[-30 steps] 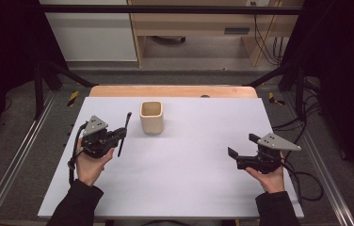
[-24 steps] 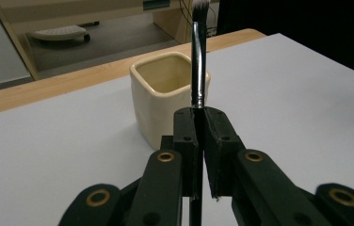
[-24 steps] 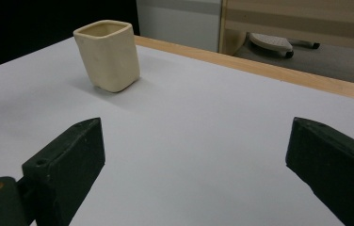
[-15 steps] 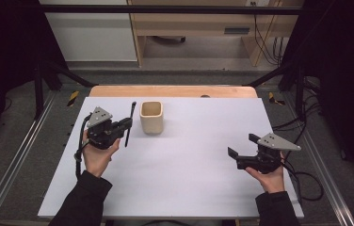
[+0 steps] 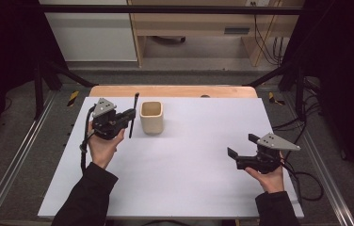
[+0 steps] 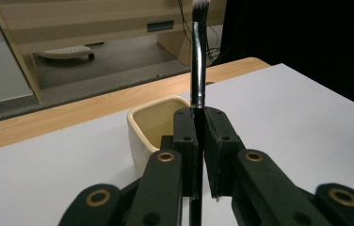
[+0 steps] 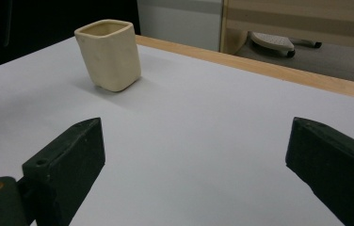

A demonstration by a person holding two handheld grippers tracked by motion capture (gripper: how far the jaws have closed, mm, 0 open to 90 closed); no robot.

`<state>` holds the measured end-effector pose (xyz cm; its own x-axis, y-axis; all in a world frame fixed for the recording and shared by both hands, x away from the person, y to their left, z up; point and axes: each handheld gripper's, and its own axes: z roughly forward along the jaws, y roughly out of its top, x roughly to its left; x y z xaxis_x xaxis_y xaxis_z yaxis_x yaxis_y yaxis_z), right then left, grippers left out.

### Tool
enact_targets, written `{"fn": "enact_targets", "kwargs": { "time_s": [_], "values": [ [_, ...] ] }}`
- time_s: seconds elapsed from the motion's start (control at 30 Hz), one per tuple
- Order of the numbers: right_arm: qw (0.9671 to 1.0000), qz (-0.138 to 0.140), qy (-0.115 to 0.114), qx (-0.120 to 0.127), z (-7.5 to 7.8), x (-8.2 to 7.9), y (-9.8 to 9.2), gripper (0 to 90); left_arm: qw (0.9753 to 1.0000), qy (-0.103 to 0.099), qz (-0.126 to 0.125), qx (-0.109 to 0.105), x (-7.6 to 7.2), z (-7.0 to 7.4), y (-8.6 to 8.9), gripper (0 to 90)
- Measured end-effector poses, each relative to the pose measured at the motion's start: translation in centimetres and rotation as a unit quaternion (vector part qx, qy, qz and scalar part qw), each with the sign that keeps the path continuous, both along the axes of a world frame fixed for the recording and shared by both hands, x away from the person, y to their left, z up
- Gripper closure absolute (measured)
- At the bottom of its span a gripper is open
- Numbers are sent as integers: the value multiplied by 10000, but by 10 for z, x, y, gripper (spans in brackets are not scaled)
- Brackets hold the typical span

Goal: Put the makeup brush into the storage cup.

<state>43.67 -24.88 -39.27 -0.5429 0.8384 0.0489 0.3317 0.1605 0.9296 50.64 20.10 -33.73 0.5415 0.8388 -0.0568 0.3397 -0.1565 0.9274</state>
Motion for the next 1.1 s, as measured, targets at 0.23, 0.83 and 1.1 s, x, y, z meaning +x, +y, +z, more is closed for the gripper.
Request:
{"fn": "enact_targets", "kwargs": {
  "time_s": [0.23, 0.83, 1.1],
  "values": [
    [10000, 7, 6, -6, 0, 0, 0, 55, 10000, -56, 35, 14, 9, 3, -6, 839],
    [10000, 8, -15, 50, 1, 0, -2, 56, 9998, -180, 31, -81, 29, 13, -24, 839],
    [10000, 11, -16, 52, 1, -1, -2, 56, 9997, -228, 42, -71, 39, 15, -32, 839]
  ]
}}
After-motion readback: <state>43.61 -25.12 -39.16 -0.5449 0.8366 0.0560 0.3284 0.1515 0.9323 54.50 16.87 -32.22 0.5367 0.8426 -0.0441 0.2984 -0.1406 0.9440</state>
